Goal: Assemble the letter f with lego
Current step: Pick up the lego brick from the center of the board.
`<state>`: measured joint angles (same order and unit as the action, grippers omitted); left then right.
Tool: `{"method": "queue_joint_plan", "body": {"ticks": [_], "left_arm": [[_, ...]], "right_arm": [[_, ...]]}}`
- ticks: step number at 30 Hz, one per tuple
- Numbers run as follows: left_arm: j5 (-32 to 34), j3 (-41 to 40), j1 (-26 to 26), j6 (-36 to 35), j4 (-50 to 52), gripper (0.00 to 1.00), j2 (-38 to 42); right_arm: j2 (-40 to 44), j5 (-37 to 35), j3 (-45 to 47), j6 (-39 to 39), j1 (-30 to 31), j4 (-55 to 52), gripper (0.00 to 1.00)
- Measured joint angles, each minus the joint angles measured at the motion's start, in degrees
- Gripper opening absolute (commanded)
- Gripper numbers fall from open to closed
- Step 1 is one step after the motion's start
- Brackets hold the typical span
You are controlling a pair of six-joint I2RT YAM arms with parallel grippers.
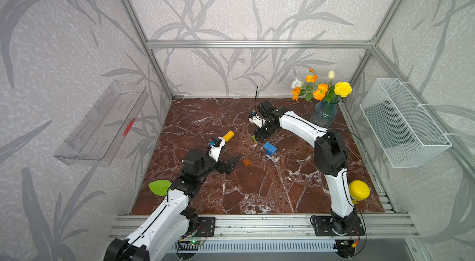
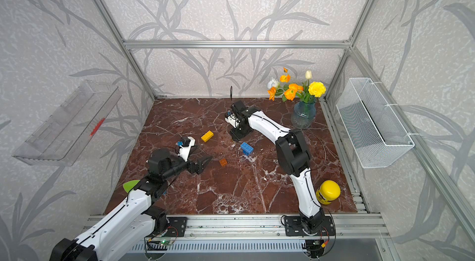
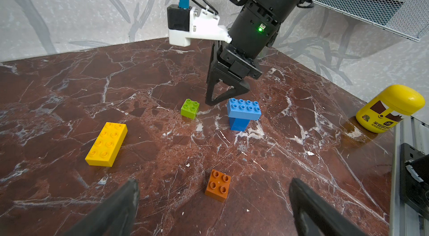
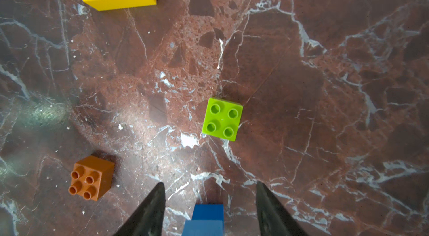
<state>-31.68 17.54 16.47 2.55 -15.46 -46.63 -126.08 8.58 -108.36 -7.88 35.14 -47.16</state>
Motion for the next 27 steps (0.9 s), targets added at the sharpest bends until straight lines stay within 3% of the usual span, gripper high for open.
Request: {"method": "queue_joint_plan", "body": {"ticks": [10,27], "left_arm": [[0.0,0.0,0.0,0.0,0.0,0.99,0.2],[-1.0,0.0,0.1,0.0,0.0,0.99,0.2]], "right_arm": [[-7.3,-1.0,-7.1,2.0,1.6,-2.1,0.58],[-11.1,-5.9,-10.9,3.8,2.3,-2.4,0.56]]}}
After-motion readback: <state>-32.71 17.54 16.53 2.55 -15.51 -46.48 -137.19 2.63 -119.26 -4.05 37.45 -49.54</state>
